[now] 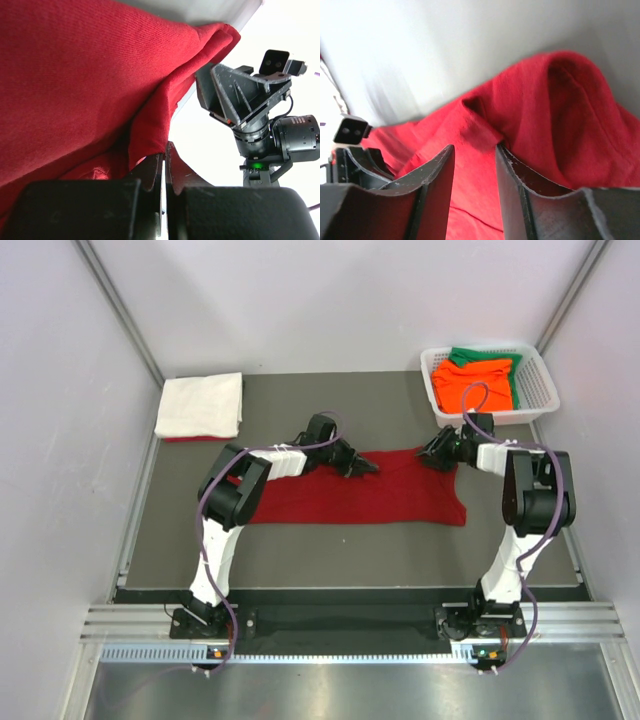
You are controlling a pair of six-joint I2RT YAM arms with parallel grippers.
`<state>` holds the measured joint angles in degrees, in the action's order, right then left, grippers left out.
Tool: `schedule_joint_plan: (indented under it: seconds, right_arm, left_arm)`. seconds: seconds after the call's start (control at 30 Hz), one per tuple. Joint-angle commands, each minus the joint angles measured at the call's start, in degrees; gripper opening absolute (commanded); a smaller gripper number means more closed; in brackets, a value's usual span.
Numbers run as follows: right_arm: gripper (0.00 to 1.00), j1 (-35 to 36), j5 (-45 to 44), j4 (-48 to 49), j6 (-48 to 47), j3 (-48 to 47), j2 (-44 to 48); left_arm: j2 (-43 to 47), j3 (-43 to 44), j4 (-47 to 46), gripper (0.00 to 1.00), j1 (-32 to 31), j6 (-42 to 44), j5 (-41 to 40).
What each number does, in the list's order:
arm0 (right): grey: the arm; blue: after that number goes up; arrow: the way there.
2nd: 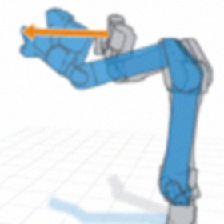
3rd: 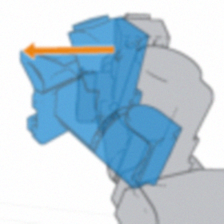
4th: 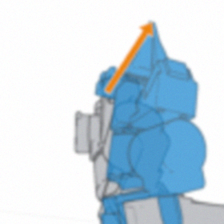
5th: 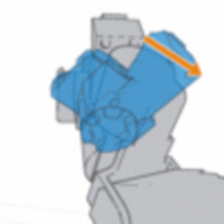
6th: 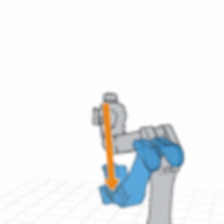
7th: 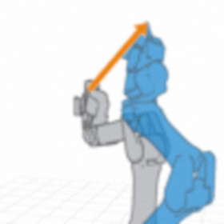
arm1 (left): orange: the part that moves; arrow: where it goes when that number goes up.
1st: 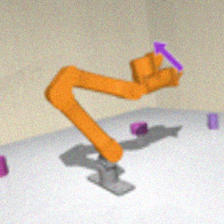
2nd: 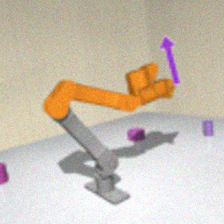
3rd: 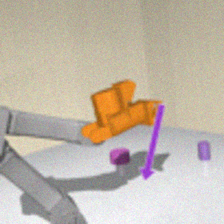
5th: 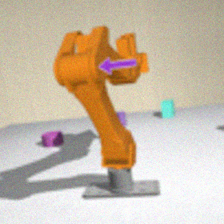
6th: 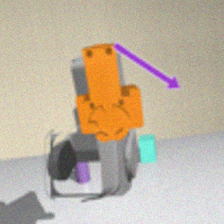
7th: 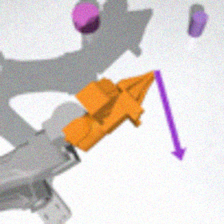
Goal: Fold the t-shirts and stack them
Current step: Fold the tshirt
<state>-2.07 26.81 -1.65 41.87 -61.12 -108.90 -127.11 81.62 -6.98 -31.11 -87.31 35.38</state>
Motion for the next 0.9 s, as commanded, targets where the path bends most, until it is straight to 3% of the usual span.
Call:
schedule_joint_plan:
  seconds: [0.0,0.17,0.3,0.43,0.87]
  right_arm:
    - [0.38,-0.2,-0.4,5.4,3.0,-1.5,-1.8]
    - [0.33,-0.1,-0.4,6.7,4.7,-2.3,-3.2]
    - [0.12,-0.1,-0.1,5.8,4.7,-2.9,-2.7]
    - [0.0,-0.2,-0.1,0.4,2.6,-4.4,1.1]
    - [0.0,-0.1,-2.0,-13.6,-3.9,-4.1,10.7]
  left_arm:
    - [0.5,0.6,-2.2,0.0,-0.2,0.5,1.3]
    - [0.1,1.0,-2.1,0.0,-0.4,0.5,1.7]
    - [0.1,1.6,-1.4,0.0,-0.5,0.6,2.4]
    - [0.5,2.0,-0.1,0.0,-0.7,2.4,3.7]
    - [4.7,2.0,10.9,0.0,-1.3,11.0,6.5]
